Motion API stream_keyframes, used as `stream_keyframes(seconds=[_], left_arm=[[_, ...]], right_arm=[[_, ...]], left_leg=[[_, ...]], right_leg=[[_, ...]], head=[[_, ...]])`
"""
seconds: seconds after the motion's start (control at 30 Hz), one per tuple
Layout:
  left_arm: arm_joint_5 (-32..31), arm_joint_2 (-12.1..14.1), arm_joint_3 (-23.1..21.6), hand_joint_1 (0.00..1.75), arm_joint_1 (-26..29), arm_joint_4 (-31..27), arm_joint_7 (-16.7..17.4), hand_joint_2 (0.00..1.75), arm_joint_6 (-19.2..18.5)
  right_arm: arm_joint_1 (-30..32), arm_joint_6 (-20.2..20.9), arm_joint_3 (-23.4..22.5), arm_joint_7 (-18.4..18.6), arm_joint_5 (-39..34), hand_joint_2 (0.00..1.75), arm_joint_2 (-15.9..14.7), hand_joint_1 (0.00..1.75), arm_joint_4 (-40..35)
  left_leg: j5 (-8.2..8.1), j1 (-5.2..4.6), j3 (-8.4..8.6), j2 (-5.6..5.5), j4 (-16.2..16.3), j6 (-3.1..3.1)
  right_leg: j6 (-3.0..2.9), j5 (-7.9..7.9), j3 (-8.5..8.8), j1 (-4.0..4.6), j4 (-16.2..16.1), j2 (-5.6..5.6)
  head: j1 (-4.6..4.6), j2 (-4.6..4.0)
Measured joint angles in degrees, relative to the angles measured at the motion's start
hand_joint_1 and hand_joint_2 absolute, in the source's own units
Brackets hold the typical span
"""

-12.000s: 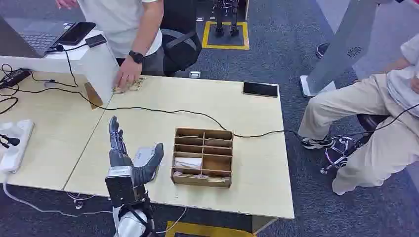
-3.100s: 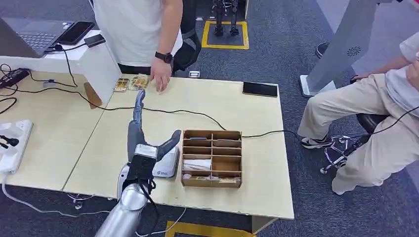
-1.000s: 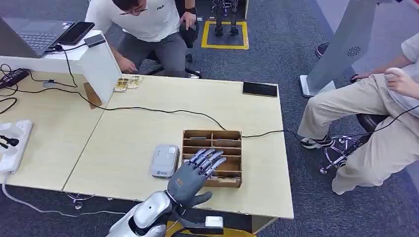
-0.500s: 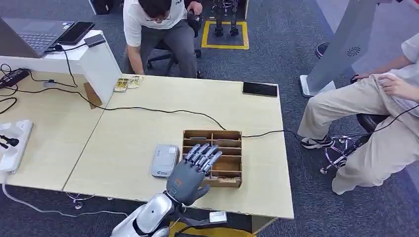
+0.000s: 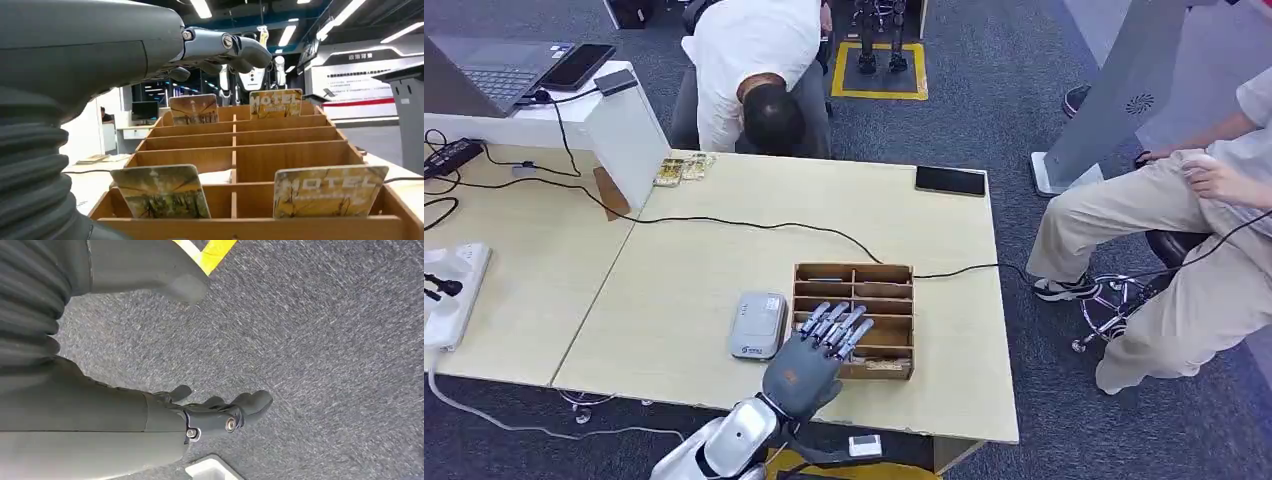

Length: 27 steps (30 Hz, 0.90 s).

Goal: Pass the card to the sensor for recognition and then transmit it.

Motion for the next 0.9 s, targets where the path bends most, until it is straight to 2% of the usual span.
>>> stream_keyframes(seconds=[0.03, 0.07, 0.1, 0.13, 0.17, 0.2, 0.3, 0.37, 0.4, 0.43, 0.47, 0.5, 0.57, 0.6, 0.63, 0.67, 0.7, 0.73, 0.77, 0.83, 0.87, 0.9], left_arm=[[-0.02, 0.0, 0.0, 0.0, 0.0, 0.15, 0.2, 1.75, 0.02], [-0.07, 0.0, 0.0, 0.09, 0.0, 0.26, 0.35, 1.75, 0.05], [-0.09, 0.0, 0.02, 0.35, 0.0, 0.42, 0.48, 1.75, 0.07], [-0.15, 0.0, 0.0, 0.4, 0.0, 0.5, 0.63, 1.75, 0.07], [-0.15, 0.0, 0.02, 0.38, 0.0, 0.61, 0.77, 1.75, 0.11], [-0.15, 0.0, 0.02, 0.24, 0.0, 0.7, 0.81, 1.75, 0.11], [-0.24, -0.02, 0.09, 0.28, 0.0, 0.98, 0.92, 1.75, 0.13], [-0.42, -0.09, 0.26, 0.21, 0.0, 1.14, 1.09, 1.75, 0.15], [-0.48, -0.13, 0.44, 0.28, 0.0, 1.27, 1.33, 1.75, 0.15], [-0.5, -0.15, 0.48, 0.42, 0.0, 1.33, 1.42, 1.75, 0.15], [-0.64, -0.15, 0.55, 0.42, 0.0, 1.4, 1.57, 1.75, 0.15], [-0.68, -0.17, 0.66, 0.63, 0.0, 1.47, 1.75, 1.75, 0.2], [-1.49, -0.28, 1.01, 0.65, 0.0, 1.66, 2.91, 1.75, 0.48], [-2.14, -0.37, 1.27, 0.77, 0.01, 1.81, 3.86, 1.75, 0.7], [-2.65, -0.55, 1.58, 0.7, 0.04, 1.9, 4.7, 1.75, 0.99], [-3.25, -0.72, 1.99, 0.72, 0.04, 2.08, 5.55, 1.75, 1.27], [-3.65, -0.92, 2.34, 0.84, 0.04, 2.19, 6.16, 1.75, 1.4], [-4.13, -1.07, 2.66, 1.27, 0.04, 2.34, 6.6, 1.75, 1.49], [-4.48, -1.11, 2.91, 1.47, 0.06, 2.43, 7.02, 1.75, 1.58], [-5.09, -1.31, 3.67, 1.41, 0.09, 2.8, 7.56, 1.75, 1.79], [-5.2, -1.46, 4.02, 1.22, 0.13, 2.97, 7.76, 1.75, 1.86], [-5.29, -1.66, 4.33, 1.15, 0.18, 3.21, 8.0, 1.75, 1.97]], right_arm=[[0.0, 0.0, 0.0, -0.02, 0.0, 1.75, -0.02, 0.0, 0.0], [0.01, 0.0, 0.0, -0.02, 0.0, 1.75, 0.0, 0.0, 0.0], [0.01, 0.0, -0.02, -0.04, 0.0, 1.75, 0.0, 0.0, 0.0], [0.01, 0.0, -0.02, -0.04, 0.0, 1.75, 0.0, 0.0, 0.0], [0.01, 0.0, -0.02, -0.07, 0.0, 1.75, 0.0, 0.0, 0.0], [0.01, 0.0, -0.02, -0.07, 0.0, 1.75, 0.0, 0.0, 0.0], [0.01, -0.02, -0.04, -0.09, 0.0, 1.75, 0.0, 0.0, 0.0], [0.01, -0.02, -0.04, -0.09, 0.02, 1.75, 0.0, 0.0, 0.0], [0.01, -0.02, -0.04, -0.09, 0.02, 1.75, 0.0, 0.0, 0.0], [0.01, -0.04, -0.04, -0.09, 0.02, 1.75, 0.0, 0.0, 0.0], [0.01, -0.04, -0.04, -0.09, 0.02, 1.75, 0.0, 0.0, 0.0], [0.01, -0.04, -0.04, -0.09, 0.02, 1.75, 0.0, 0.0, 0.0], [0.0, -0.07, -0.04, -0.07, 0.02, 1.75, 0.0, 0.0, 0.0], [0.01, -0.07, -0.04, -0.07, 0.02, 1.75, 0.0, 0.0, 0.0], [0.01, -0.09, -0.07, 0.0, 0.02, 1.75, 0.02, 0.0, 0.0], [0.01, -0.09, -0.09, 0.02, 0.02, 1.75, 0.11, 0.0, 0.0], [0.0, -0.09, -0.13, 0.02, 0.02, 1.75, 0.15, 0.0, -0.02], [0.0, -0.09, -0.13, 0.07, 0.02, 1.75, 0.24, 0.0, -0.02], [0.01, -0.07, -0.15, 0.09, 0.02, 1.75, 0.28, 0.0, -0.07], [0.01, -0.07, -0.22, 0.22, 0.02, 1.75, 0.31, 0.0, -0.07], [0.01, -0.09, -0.28, 0.24, 0.04, 1.75, 0.31, 0.0, -0.07], [0.01, -0.09, -0.31, 0.26, 0.04, 1.75, 0.33, 0.0, -0.07]], left_leg=[[0.0, 0.0, 0.0, 0.0, 0.0, 0.0], [0.0, 0.0, 0.0, 0.0, 0.0, 0.0], [0.0, 0.0, 0.0, 0.0, 0.0, 0.0], [0.0, 0.0, 0.0, 0.0, 0.0, 0.0], [0.0, 0.0, 0.0, 0.0, 0.0, 0.0], [0.0, 0.0, 0.0, 0.0, 0.0, 0.0], [0.0, 0.0, 0.0, 0.0, 0.0, 0.0], [0.0, 0.0, 0.0, 0.0, 0.0, 0.0], [0.0, 0.0, 0.0, 0.0, 0.0, 0.0], [0.0, 0.0, 0.0, 0.0, 0.0, 0.0], [0.0, 0.0, 0.0, 0.0, 0.0, 0.0], [0.0, 0.0, 0.0, 0.0, 0.0, 0.0], [0.0, 0.0, 0.0, 0.0, 0.0, 0.0], [0.0, 0.0, 0.0, 0.0, 0.0, 0.0], [0.0, 0.0, 0.0, 0.0, 0.0, 0.0], [0.0, 0.0, 0.0, 0.0, 0.0, 0.0], [0.0, 0.0, 0.0, 0.0, 0.0, 0.0], [0.0, 0.0, 0.0, 0.0, 0.0, 0.0], [0.0, 0.0, 0.0, 0.0, 0.0, 0.0], [0.0, 0.0, 0.0, 0.0, 0.0, 0.0], [0.0, 0.0, 0.0, -0.01, 0.0, 0.0], [0.0, 0.0, 0.0, -0.01, 0.0, 0.0]], right_leg=[[0.0, 0.0, 0.0, 0.0, 0.0, 0.0], [0.0, 0.0, 0.0, 0.0, 0.0, 0.0], [0.0, 0.0, 0.0, 0.0, 0.0, 0.0], [0.0, 0.0, 0.0, 0.0, 0.0, 0.0], [0.0, 0.0, 0.0, 0.0, 0.0, 0.0], [0.0, 0.0, 0.0, 0.0, 0.0, 0.0], [0.0, 0.0, 0.0, 0.0, 0.0, 0.0], [0.0, 0.0, 0.0, 0.0, 0.0, 0.0], [0.0, 0.0, 0.0, 0.0, 0.0, 0.0], [0.0, 0.0, 0.0, 0.0, 0.0, 0.0], [0.0, 0.0, 0.0, 0.0, 0.0, 0.0], [0.0, 0.0, 0.0, 0.0, 0.0, 0.0], [0.0, 0.0, 0.0, 0.0, 0.0, 0.0], [0.0, 0.0, 0.0, 0.0, 0.0, 0.0], [0.0, 0.0, 0.0, 0.0, 0.0, 0.0], [0.0, 0.0, 0.01, 0.0, 0.0, 0.0], [0.0, 0.0, 0.01, 0.0, 0.0, 0.0], [0.0, 0.0, 0.01, 0.0, 0.0, 0.0], [0.0, 0.0, 0.01, 0.0, 0.0, 0.0], [0.0, 0.0, 0.01, 0.0, 0.0, 0.0], [0.0, 0.0, 0.01, 0.0, 0.0, -0.01], [0.0, 0.0, 0.01, 0.0, 0.0, -0.01]], head=[[0.0, 0.0], [0.0, 0.0], [0.0, 0.0], [-0.02, 0.0], [0.0, 0.0], [0.0, 0.0], [0.0, 0.0], [-0.02, 0.0], [0.0, 0.0], [0.0, 0.0], [-0.02, 0.0], [0.0, 0.0], [0.0, 0.0], [0.0, 0.0], [-0.02, 0.0], [0.0, 0.0], [0.0, 0.0], [-0.02, 0.0], [-0.02, 0.0], [-0.02, 0.0], [0.0, 0.0], [-0.02, 0.0]])
